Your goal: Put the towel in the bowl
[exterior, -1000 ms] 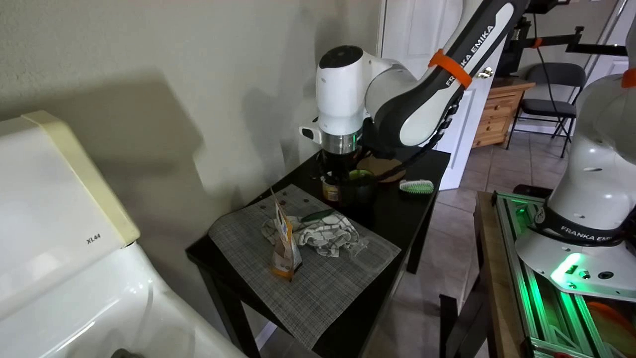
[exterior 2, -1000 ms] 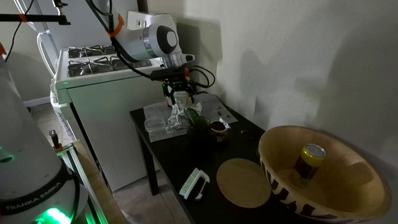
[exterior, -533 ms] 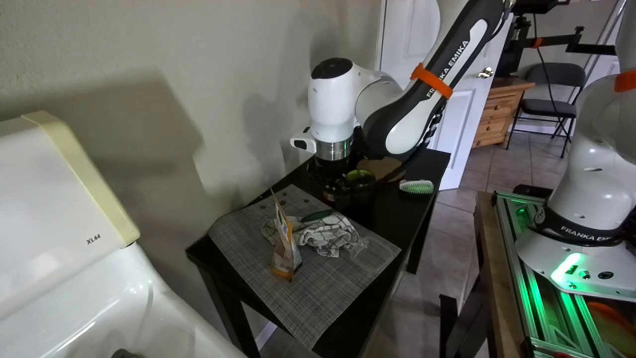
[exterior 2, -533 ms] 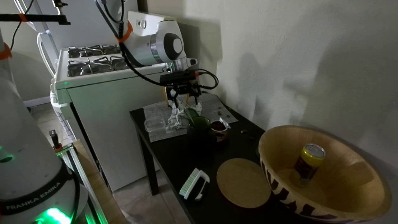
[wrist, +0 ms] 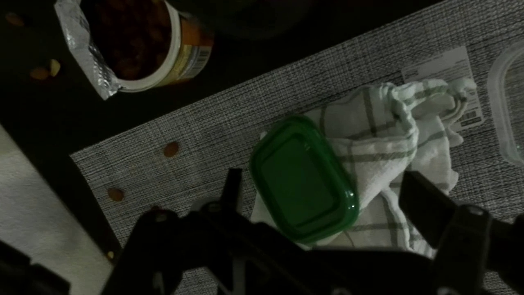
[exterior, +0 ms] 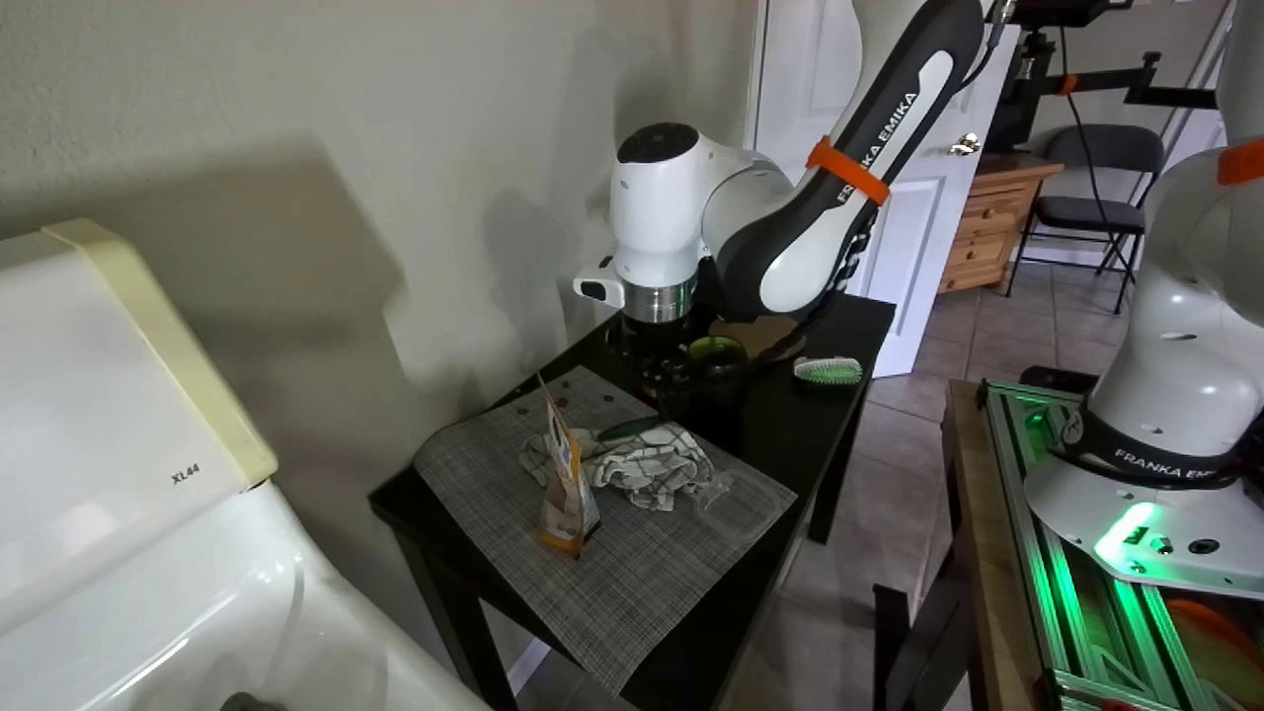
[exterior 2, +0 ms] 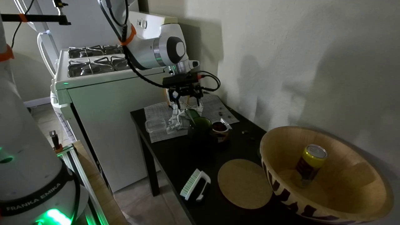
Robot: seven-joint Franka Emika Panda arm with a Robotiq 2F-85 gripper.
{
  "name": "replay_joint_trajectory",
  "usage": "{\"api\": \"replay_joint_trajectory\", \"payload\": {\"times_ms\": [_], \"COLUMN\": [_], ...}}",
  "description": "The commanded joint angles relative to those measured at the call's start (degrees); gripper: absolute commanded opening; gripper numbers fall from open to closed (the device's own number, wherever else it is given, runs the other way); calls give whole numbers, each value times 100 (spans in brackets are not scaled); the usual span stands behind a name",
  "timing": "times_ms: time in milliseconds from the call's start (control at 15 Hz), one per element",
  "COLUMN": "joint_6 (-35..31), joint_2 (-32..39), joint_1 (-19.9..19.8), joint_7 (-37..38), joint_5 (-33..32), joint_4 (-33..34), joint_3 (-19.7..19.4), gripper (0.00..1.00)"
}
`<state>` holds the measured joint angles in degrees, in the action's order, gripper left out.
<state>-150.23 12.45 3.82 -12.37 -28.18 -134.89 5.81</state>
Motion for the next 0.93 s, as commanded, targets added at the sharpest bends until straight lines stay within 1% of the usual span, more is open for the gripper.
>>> {"api": "replay_joint_trajectory", "payload": {"times_ms": [0, 133, 200, 267, 333, 400, 467, 533, 667, 867], "joint_6": [-236, -293, -292, -306, -293, -276, -256, -251, -254, -262], "joint_2": [259, 350, 389, 430, 471, 502, 531, 561, 637, 704], "joint_1": [117, 129, 132, 142, 158, 187, 220, 267, 349, 435], "joint_7": [39, 56, 33, 23, 6, 12, -12, 14, 51, 121], "joint_5": [-173, -167, -146, -130, -109, -125, -132, -170, -229, -333], "joint_4": [129, 194, 229, 260, 284, 296, 290, 291, 313, 363], "joint_3": [-186, -226, -230, -228, -216, -214, -196, -204, -230, -317], "gripper": [91, 87, 88, 84, 87, 83, 81, 83, 83, 76]}}
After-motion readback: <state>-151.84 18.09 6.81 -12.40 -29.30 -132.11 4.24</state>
